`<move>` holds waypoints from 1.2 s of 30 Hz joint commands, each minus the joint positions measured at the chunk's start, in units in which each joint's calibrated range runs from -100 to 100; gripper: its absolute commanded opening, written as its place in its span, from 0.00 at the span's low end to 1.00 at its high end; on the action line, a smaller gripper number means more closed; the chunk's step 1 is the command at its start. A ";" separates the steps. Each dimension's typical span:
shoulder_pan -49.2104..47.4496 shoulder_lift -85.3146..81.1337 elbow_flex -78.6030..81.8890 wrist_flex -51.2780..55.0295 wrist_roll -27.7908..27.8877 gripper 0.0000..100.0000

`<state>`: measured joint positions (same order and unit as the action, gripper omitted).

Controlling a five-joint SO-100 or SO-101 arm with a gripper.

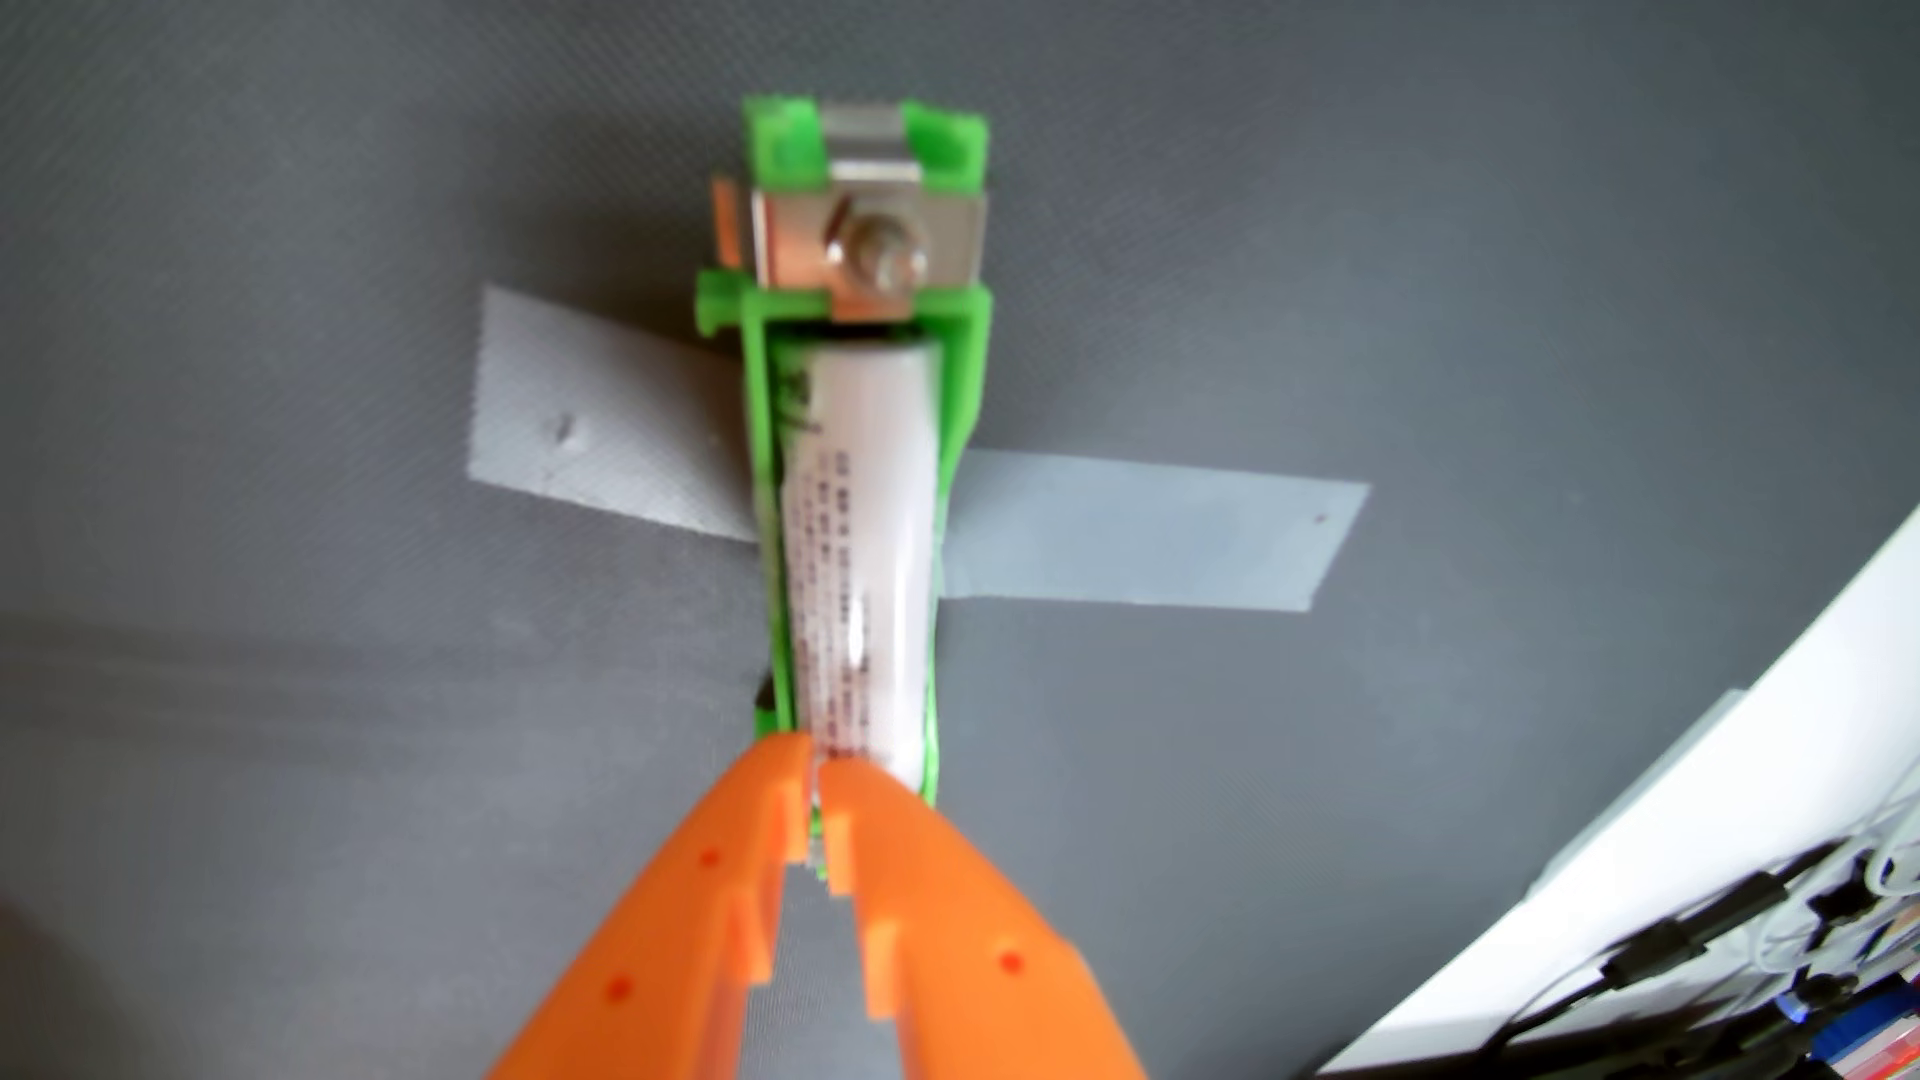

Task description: Insert Battery

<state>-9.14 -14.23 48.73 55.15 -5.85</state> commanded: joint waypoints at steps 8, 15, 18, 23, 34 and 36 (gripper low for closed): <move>0.87 -16.33 2.46 4.89 0.24 0.01; 14.57 -27.25 4.08 6.92 2.91 0.01; 15.75 -33.42 9.39 6.41 3.53 0.01; 14.80 -44.09 20.20 2.01 3.53 0.01; 21.53 -64.43 34.61 -0.02 3.74 0.01; 23.07 -67.35 36.50 -0.02 5.13 0.01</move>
<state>12.00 -77.87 84.18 55.65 -1.97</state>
